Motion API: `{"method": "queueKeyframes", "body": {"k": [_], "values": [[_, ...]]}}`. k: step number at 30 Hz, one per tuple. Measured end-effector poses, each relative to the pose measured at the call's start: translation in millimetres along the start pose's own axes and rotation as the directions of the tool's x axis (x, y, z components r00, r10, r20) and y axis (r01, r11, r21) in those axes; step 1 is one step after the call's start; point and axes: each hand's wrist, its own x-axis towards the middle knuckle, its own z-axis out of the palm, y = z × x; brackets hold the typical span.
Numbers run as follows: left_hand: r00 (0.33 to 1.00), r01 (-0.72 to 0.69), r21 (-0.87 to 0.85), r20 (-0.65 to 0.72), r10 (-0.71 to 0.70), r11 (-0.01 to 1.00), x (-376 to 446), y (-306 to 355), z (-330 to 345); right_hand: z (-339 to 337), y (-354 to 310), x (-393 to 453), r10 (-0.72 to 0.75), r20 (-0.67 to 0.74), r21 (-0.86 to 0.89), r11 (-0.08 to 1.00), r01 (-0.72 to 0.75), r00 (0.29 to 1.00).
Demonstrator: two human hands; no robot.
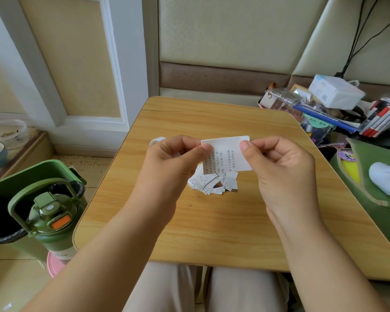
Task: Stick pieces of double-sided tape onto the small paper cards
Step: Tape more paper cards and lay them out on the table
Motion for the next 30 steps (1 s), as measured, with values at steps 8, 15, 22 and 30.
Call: {"method": "queueKeyframes", "body": {"k": [8,15,22,30], "values": [[0.989,-0.086,0.195,0.134,0.061,0.977,5.0,4.1,-7.3,-5.4,-4.3,3.1,-0.027,0.109,-0.061,0.998,0.034,0.994],[0.977,-0.134,0.218,0.193,0.092,0.967,8.9,-2.1,-6.7,-5.1,-6.4,4.1,-0.031,0.157,-0.106,0.993,0.048,0.987],[0.986,-0.11,0.199,0.146,0.082,0.974,1.5,-3.7,-1.1,0.2,-5.5,-0.2,-0.005,0.104,-0.09,0.996,0.015,0.995],[0.964,-0.147,0.315,0.256,0.065,0.938,4.1,-0.3,-8.9,-2.8,-12.9,-1.6,-0.004,0.298,-0.171,0.984,0.057,0.955]]}}
